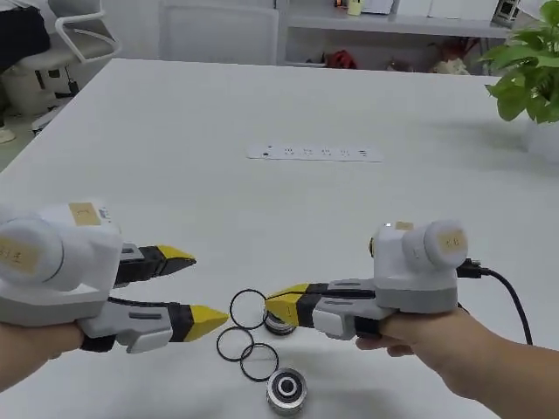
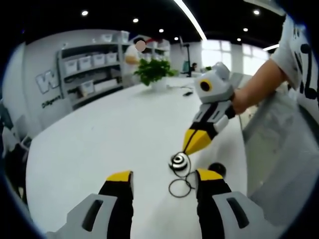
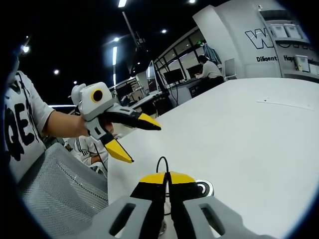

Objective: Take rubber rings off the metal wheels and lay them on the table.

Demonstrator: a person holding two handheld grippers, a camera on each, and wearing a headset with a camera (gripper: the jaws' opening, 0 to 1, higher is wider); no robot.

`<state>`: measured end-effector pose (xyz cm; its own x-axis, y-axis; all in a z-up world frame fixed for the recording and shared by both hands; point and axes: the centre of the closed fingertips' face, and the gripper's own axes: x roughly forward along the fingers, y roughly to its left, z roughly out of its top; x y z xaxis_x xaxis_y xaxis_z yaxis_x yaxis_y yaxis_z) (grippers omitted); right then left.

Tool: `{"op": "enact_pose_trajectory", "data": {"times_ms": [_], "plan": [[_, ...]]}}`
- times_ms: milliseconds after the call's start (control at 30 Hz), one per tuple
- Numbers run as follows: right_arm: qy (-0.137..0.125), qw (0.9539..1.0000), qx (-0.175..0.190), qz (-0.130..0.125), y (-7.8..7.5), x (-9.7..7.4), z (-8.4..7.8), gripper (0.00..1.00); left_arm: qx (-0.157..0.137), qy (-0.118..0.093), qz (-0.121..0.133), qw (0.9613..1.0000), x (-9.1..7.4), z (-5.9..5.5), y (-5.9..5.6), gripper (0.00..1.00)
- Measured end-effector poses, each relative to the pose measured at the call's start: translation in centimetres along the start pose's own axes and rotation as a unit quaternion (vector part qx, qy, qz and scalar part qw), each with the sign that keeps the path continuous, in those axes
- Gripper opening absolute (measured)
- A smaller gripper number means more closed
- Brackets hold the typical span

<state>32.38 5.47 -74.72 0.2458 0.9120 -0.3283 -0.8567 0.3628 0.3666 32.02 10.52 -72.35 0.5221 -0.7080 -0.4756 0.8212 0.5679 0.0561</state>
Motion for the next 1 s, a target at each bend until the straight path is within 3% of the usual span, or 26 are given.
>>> {"op": "enact_pose_trajectory", "data": {"times_ms": [367, 700, 1000], "plan": [[0.037, 0.9991, 0.012, 0.019, 0.9, 0.9, -2.4, 0.00, -0.009, 0.004, 0.005, 0.9999, -1.0, -1.0, 0.0, 0.51], [0.080, 0.9967, 0.005, 0.013, 0.4, 0.9, -4.8, 0.00, -0.009, 0.011, 0.002, 0.9999, -0.9, -1.4, -0.1, 0.50], [0.089, 0.9959, -0.018, 0.007, 0.1, 0.6, -5.0, 0.06, -0.006, 0.016, -0.001, 0.9999, -0.7, -1.6, -0.2, 0.49]]}}
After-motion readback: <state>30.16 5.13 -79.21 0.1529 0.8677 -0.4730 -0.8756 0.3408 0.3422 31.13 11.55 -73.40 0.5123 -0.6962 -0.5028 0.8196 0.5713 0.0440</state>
